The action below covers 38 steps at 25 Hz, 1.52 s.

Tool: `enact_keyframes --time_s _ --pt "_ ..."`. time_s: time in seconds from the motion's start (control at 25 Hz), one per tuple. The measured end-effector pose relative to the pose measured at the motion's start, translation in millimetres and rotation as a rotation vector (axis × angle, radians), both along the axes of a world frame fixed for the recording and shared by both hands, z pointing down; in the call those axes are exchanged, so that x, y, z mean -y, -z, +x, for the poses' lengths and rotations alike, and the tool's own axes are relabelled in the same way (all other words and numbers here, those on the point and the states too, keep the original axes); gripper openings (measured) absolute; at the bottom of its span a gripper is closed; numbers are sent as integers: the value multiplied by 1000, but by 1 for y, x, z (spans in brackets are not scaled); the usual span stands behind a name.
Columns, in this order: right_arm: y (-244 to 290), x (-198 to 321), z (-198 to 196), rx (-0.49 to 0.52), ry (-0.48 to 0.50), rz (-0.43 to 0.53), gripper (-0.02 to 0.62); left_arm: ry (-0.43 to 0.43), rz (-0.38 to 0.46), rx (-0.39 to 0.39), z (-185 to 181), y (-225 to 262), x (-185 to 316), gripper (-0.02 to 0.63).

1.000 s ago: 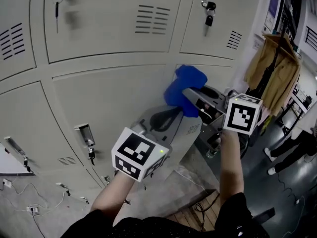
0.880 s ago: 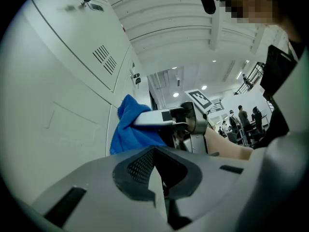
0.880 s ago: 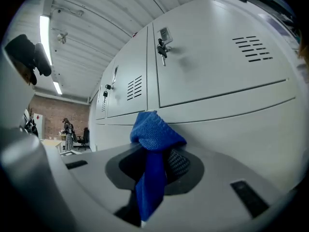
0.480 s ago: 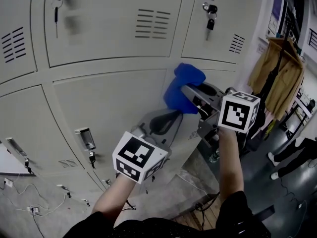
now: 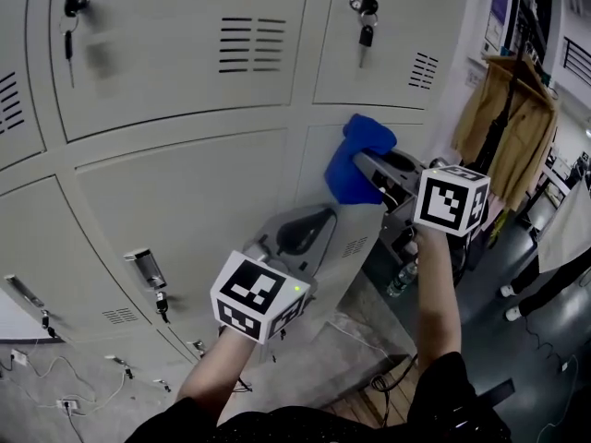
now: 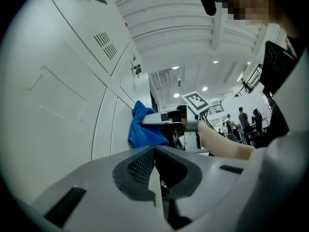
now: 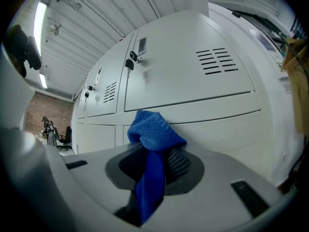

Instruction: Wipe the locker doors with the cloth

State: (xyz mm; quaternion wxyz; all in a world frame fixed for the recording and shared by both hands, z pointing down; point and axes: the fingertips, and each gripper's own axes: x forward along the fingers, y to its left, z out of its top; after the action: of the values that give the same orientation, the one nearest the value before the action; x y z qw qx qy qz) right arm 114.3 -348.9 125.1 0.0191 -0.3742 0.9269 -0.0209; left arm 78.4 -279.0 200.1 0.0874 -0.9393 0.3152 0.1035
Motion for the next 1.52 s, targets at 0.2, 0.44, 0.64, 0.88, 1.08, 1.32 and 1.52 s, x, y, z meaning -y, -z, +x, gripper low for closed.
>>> enact_keyframes --time_s 0.2,0.44,0.64,0.88,1.08,1.32,1.52 --pt "1 10 25 -12 -64 -1 78 -17 -2 12 8 -4 1 9" --pt "2 20 50 7 -127 -1 78 -17 -9 13 7 -8 4 9" --pt "3 30 79 14 -206 -1 78 -13 -17 14 6 -11 6 9" --pt "2 43 111 13 -300 -2 78 -7 -28 23 6 -16 11 9" --pt "1 52 134 13 -362 -4 78 -2 -35 22 8 -18 13 9" --pt "1 60 156 12 -425 -5 78 5 -41 21 10 -20 16 9" --pt "0 66 172 19 -472 -5 77 15 -47 19 11 -23 17 9"
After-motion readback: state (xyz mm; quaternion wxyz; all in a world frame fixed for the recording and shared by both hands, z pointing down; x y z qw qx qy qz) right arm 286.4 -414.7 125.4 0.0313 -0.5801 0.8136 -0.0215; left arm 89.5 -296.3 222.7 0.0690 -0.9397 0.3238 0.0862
